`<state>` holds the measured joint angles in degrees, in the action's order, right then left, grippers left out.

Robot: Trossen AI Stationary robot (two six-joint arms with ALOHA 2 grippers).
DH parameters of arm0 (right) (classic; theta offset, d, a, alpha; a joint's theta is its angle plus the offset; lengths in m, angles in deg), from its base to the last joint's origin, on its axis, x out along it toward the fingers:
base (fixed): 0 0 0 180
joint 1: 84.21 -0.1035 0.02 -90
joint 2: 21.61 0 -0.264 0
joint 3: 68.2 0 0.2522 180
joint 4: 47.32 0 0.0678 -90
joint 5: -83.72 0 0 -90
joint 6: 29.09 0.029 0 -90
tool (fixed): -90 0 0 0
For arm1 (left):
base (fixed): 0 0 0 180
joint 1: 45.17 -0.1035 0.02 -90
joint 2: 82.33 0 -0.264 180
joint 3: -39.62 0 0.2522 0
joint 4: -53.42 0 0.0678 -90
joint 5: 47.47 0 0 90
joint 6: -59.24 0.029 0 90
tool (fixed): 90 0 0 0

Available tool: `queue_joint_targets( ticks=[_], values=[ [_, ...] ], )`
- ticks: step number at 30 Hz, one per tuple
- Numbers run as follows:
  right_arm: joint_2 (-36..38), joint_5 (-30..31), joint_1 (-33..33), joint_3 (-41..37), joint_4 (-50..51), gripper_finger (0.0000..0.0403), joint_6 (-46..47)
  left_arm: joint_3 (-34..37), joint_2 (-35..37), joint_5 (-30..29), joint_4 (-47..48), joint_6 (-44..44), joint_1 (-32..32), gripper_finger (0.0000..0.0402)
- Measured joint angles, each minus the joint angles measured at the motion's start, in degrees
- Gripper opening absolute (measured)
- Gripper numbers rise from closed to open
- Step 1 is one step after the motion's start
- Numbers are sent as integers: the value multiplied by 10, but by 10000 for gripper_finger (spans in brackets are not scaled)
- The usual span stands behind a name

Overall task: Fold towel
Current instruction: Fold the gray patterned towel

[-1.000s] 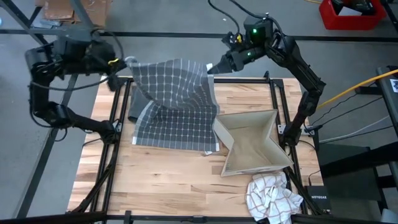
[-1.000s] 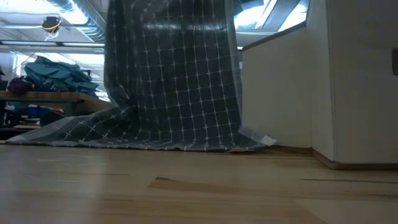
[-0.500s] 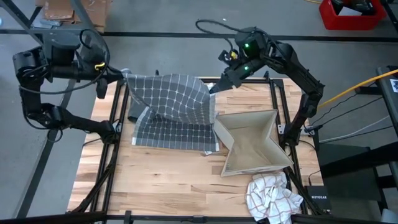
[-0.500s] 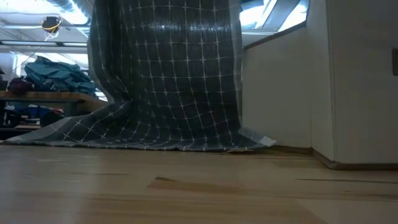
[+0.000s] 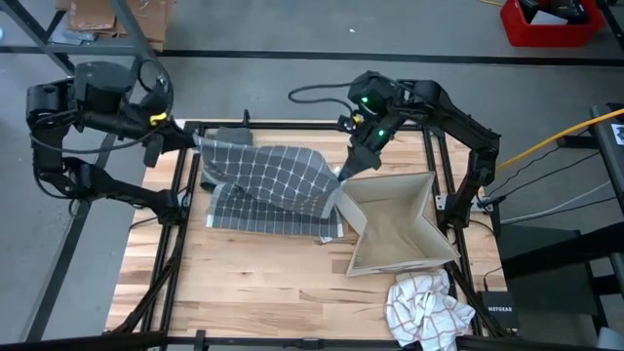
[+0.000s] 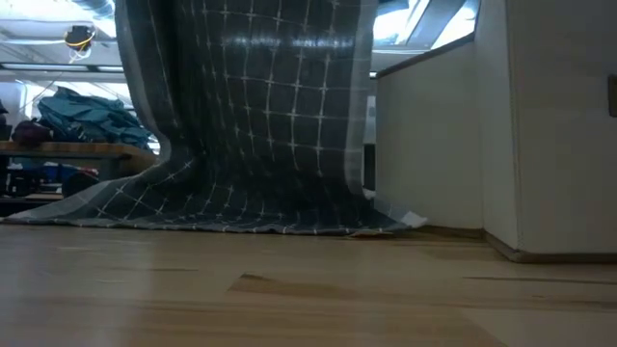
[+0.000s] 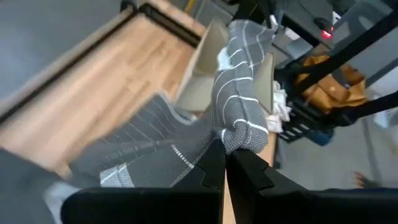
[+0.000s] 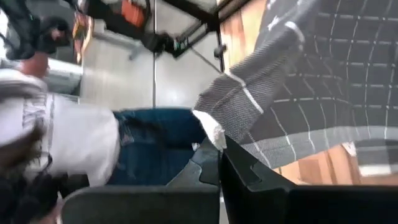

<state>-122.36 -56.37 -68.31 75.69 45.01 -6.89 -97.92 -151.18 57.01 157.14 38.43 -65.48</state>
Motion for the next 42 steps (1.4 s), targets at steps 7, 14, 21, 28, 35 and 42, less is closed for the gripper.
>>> queue_joint_targets(
  ticks=[7,14,21,28,35,42],
  values=[
    [0,38,-10,-9,22,1,-45,124,12,5,0,-6,77,0],
    [-16,126,-76,-9,5,1,-27,237,64,17,1,-11,140,0],
    [-55,142,-150,-9,-8,1,-16,289,133,36,1,-91,193,0],
    [-83,103,-202,-9,-2,1,-14,290,174,120,-1,-184,237,0],
    [-85,116,-221,-9,9,1,-15,295,173,131,-1,-212,260,0],
    [-85,119,-223,-9,14,1,-15,381,169,152,1,-189,260,0]
  ],
)
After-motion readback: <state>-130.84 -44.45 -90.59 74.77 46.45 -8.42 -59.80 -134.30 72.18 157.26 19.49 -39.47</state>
